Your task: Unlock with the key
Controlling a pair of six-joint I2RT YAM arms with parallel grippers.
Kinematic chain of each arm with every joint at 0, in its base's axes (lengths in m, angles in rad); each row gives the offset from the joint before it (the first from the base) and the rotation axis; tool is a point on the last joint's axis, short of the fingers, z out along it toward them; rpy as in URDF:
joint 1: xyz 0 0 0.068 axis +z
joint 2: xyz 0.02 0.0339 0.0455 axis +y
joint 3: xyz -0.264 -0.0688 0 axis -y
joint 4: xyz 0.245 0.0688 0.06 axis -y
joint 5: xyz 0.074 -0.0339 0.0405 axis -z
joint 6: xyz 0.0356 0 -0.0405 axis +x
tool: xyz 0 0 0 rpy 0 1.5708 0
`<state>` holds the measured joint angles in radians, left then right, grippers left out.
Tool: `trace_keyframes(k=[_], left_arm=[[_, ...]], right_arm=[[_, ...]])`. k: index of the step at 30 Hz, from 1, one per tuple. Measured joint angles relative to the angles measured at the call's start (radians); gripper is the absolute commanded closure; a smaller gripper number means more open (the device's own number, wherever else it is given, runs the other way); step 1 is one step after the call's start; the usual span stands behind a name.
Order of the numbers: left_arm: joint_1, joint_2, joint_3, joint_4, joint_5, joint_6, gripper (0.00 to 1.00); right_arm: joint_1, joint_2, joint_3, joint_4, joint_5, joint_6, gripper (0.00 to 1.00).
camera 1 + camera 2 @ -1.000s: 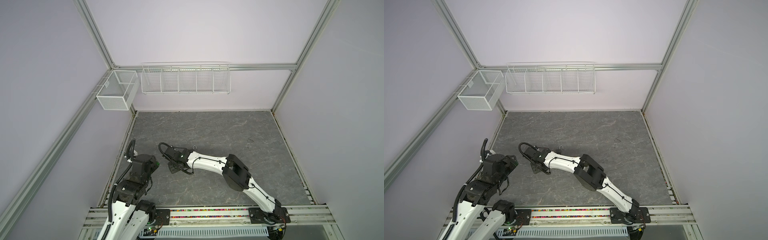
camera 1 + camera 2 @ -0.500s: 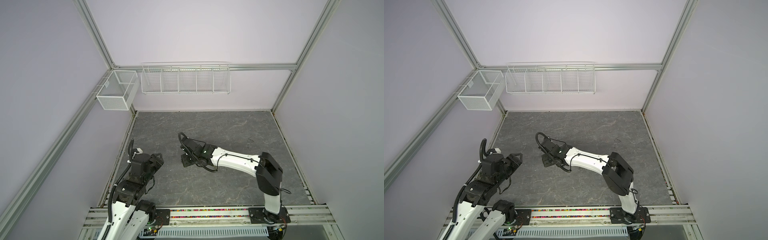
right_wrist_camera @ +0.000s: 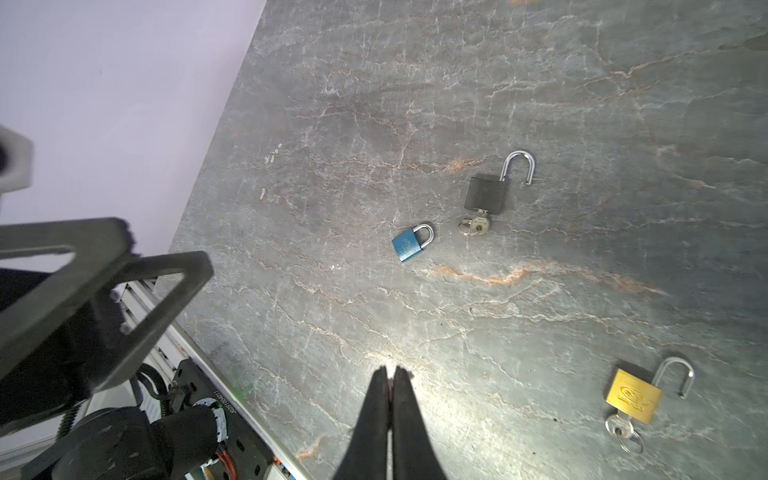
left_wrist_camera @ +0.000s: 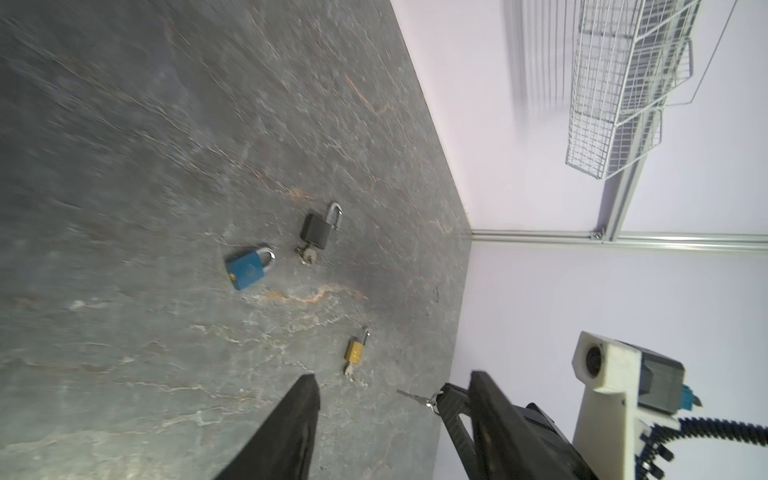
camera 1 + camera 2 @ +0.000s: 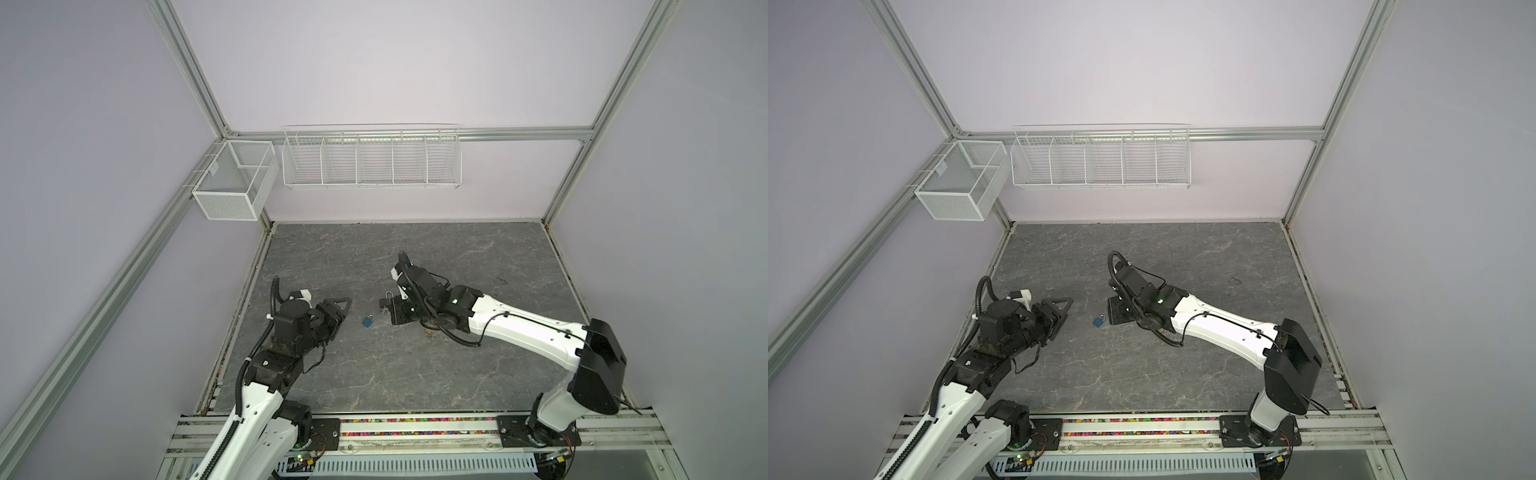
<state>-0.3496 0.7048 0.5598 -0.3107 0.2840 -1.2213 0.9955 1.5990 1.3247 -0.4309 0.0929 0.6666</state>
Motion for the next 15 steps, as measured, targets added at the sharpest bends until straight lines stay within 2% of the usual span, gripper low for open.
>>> trace_keyframes(k=[5, 8, 11, 15], left_arm=[[-0.121, 0.09, 0.002, 0.109, 0.0, -0.05, 0.41], [-0.179, 0.127, 0.003, 0.168, -0.028, -0.037, 0.43], [-0.214, 0.133, 0.003, 0.231, -0.072, 0.029, 0.46], [-0.224, 0.132, -0.013, 0.371, -0.08, 0.199, 0.51]], right_arm=[[-0.014, -0.074, -0.027, -0.004, 0.014, -0.001, 0.93], [-0.038, -0.113, -0.039, -0.013, 0.01, 0.005, 0.93], [-0.064, -0.149, -0.041, -0.041, 0.003, 0.012, 0.93], [-0.08, -0.185, -0.032, -0.104, -0.01, 0.014, 0.93]])
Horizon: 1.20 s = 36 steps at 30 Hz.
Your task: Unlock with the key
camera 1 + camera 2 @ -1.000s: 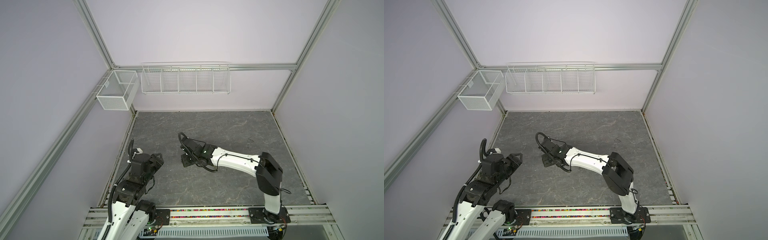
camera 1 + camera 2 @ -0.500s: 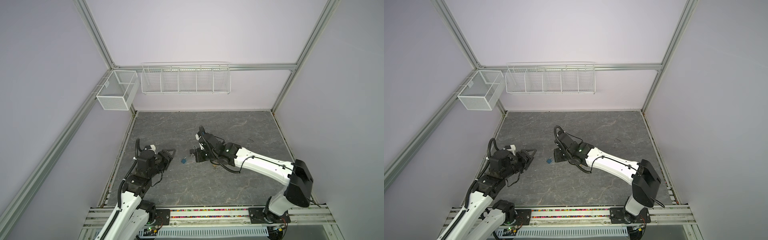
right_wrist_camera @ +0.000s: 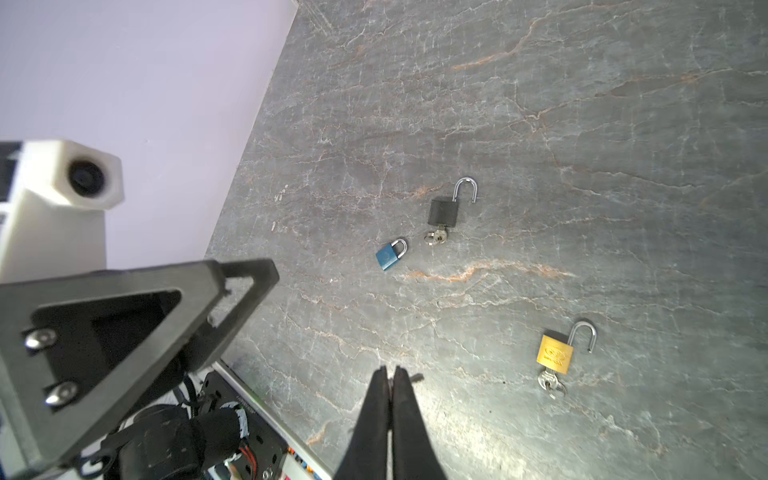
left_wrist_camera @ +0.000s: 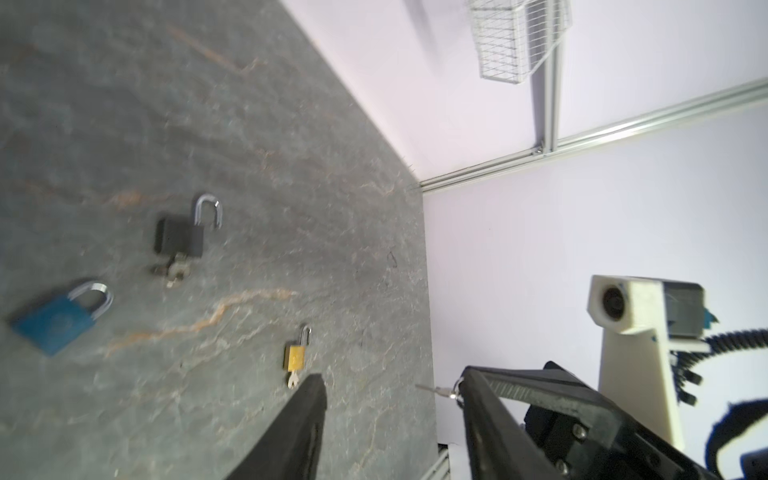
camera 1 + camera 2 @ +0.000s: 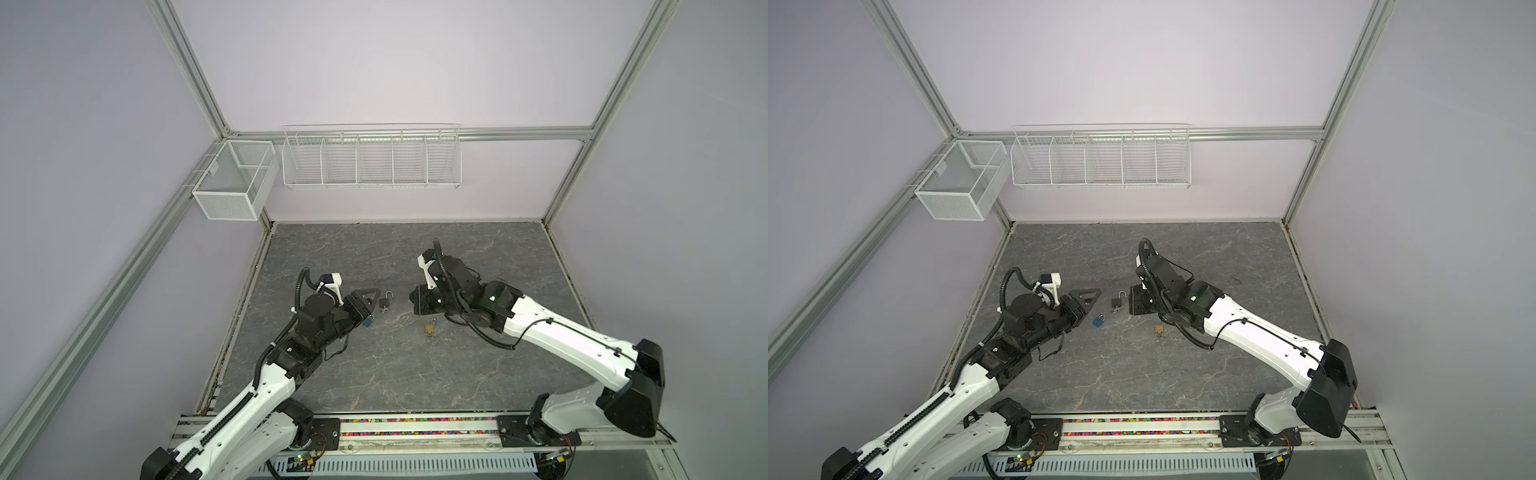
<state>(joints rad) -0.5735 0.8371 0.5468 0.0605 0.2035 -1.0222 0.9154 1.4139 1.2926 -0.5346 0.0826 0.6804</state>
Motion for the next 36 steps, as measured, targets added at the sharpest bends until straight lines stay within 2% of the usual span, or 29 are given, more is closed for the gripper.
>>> trace_keyframes(k=[9, 15, 25, 36], left_arm=[[-0.074, 0.025, -0.069, 0.293, 0.141, 0.485, 0.58], [-0.143, 0.077, -0.126, 0.475, 0.227, 0.698, 0.57], [-0.232, 0.124, -0.127, 0.622, 0.239, 0.891, 0.56], [-0.276, 0.192, -0.127, 0.673, 0.197, 0.99, 0.56]], right_arm=[[-0.027, -0.041, 0.097, -0.151, -0.054, 0.0, 0.93], [-0.034, -0.046, 0.166, -0.229, -0.088, -0.008, 0.93], [-0.036, -0.046, 0.253, -0.34, -0.13, -0.027, 0.93], [-0.026, -0.041, 0.28, -0.375, -0.178, -0.027, 0.93]])
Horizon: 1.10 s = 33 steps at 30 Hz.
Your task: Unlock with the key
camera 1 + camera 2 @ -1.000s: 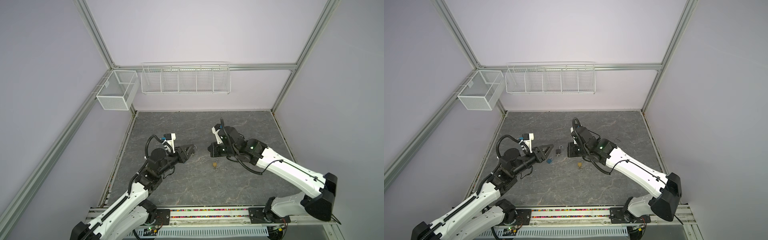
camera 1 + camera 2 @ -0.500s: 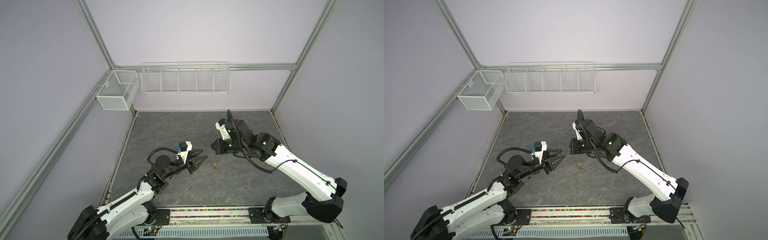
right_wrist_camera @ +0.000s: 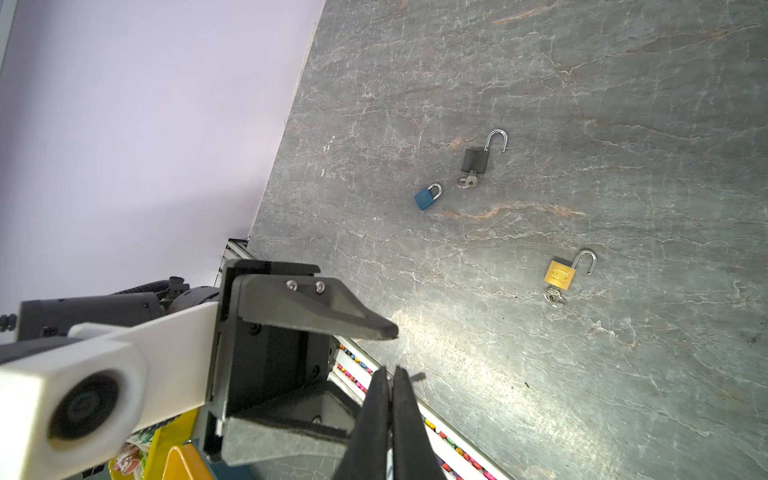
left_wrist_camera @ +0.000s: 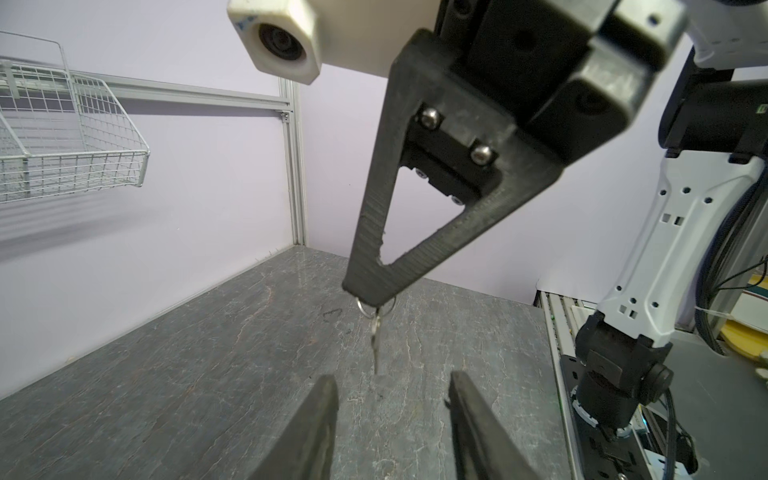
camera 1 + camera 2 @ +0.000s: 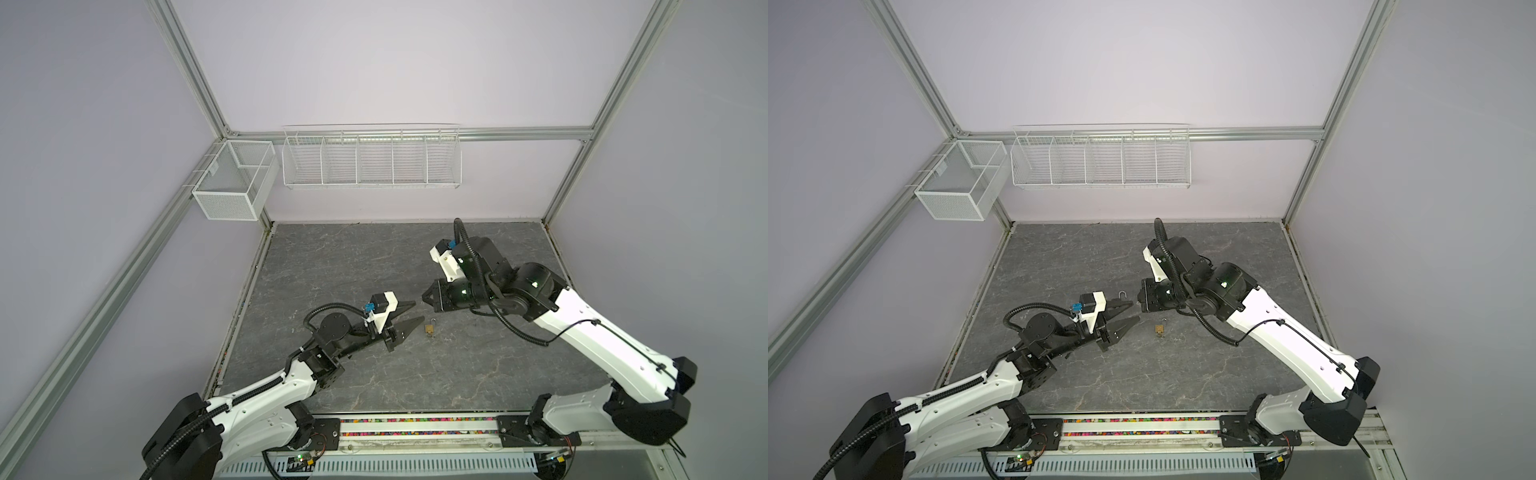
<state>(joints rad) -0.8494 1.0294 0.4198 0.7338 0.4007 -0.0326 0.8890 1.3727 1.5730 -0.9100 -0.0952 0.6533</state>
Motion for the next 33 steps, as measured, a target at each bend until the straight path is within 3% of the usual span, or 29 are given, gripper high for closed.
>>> trace_keyframes(k=[19, 27, 33], left_arm=[[-0.003, 0.122, 0.028, 0.097, 0.032, -0.004, 0.81], [-0.003, 0.131, 0.029, 0.1, 0.047, -0.019, 0.97], [-0.003, 0.126, 0.031, 0.099, 0.053, -0.018, 1.0]], right_arm=[[0.006, 0.0, 0.0, -0.007, -0.006, -0.003, 0.93], [0.005, -0.008, 0.0, -0.007, -0.002, -0.003, 0.93], [0.003, -0.015, -0.002, -0.007, -0.002, -0.008, 0.93]])
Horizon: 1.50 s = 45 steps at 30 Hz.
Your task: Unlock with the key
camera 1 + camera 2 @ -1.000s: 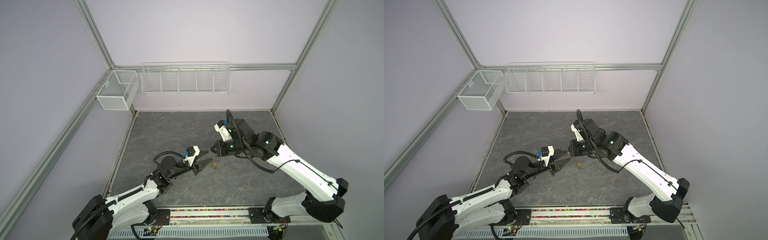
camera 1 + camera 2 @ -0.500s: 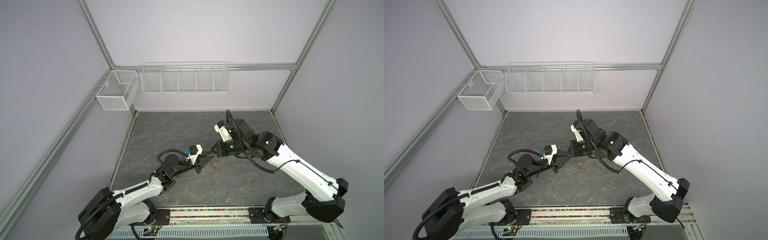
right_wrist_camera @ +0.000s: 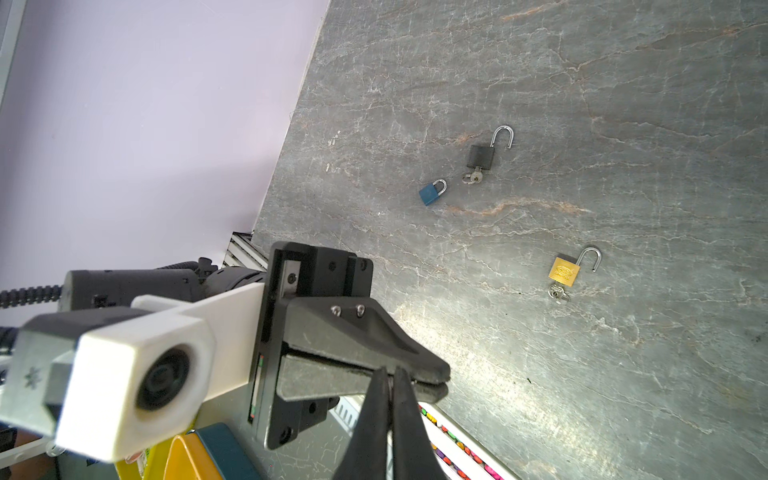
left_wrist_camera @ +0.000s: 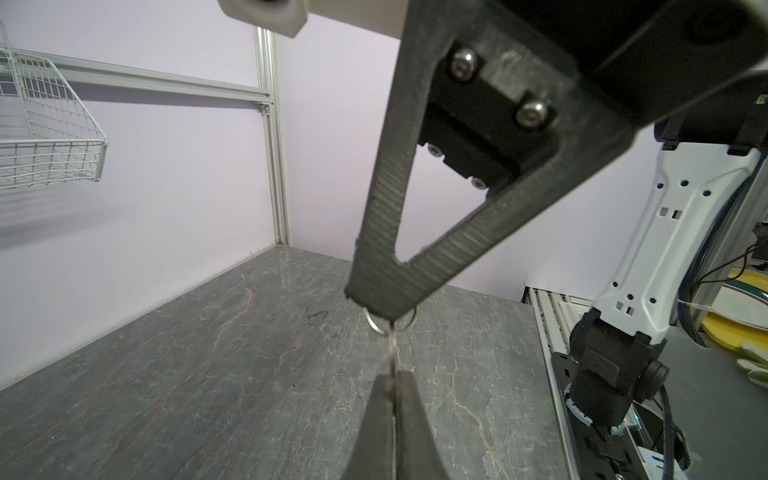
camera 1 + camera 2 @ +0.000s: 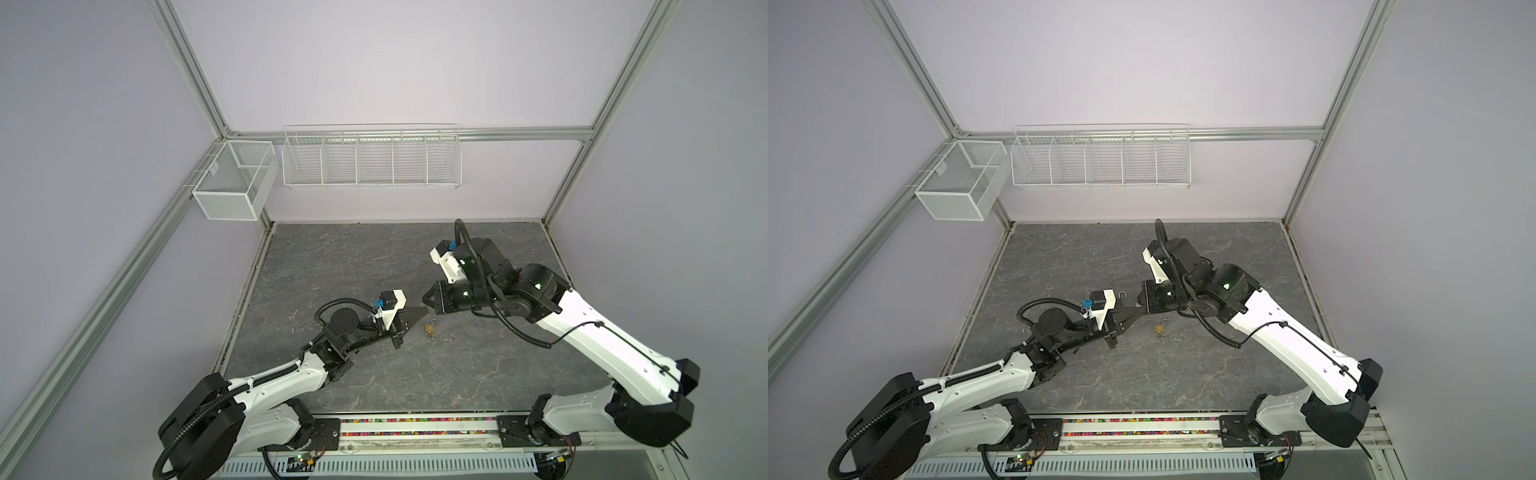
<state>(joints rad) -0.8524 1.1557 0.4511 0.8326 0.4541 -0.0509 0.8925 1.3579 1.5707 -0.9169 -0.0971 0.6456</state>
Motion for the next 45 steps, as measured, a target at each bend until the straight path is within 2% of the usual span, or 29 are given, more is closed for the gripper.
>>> trace_keyframes(k=[3, 8, 13, 16, 19, 28, 35, 45], left_arm=[[0.0, 0.0, 0.003, -0.001, 0.008, 0.0, 1.0], [0.0, -0.02, 0.014, -0.04, 0.026, 0.014, 1.0], [0.0, -0.055, 0.051, -0.139, 0.053, 0.047, 1.0], [0.0, -0.074, 0.076, -0.203, 0.071, 0.062, 1.0], [0.0, -0.089, 0.086, -0.255, 0.082, 0.072, 1.0], [0.0, -0.112, 0.116, -0.382, 0.101, 0.088, 1.0], [0.0, -0.116, 0.135, -0.413, 0.109, 0.09, 1.0], [0.0, -0.109, 0.141, -0.426, 0.116, 0.09, 1.0]], right_arm=[[-0.001, -0.003, 0.0, 0.0, 0.0, -0.005, 0.92], [-0.008, -0.008, -0.002, 0.0, 0.003, -0.034, 0.81], [-0.034, -0.038, -0.036, 0.01, -0.025, -0.112, 0.64], [-0.039, -0.06, -0.051, 0.035, -0.068, -0.204, 0.5], [-0.039, -0.084, -0.066, 0.047, -0.115, -0.306, 0.42], [-0.039, -0.089, -0.073, 0.03, -0.188, -0.504, 0.46], [-0.039, -0.042, -0.061, -0.004, -0.207, -0.579, 0.6], [-0.039, -0.021, -0.041, -0.051, -0.19, -0.632, 0.72]])
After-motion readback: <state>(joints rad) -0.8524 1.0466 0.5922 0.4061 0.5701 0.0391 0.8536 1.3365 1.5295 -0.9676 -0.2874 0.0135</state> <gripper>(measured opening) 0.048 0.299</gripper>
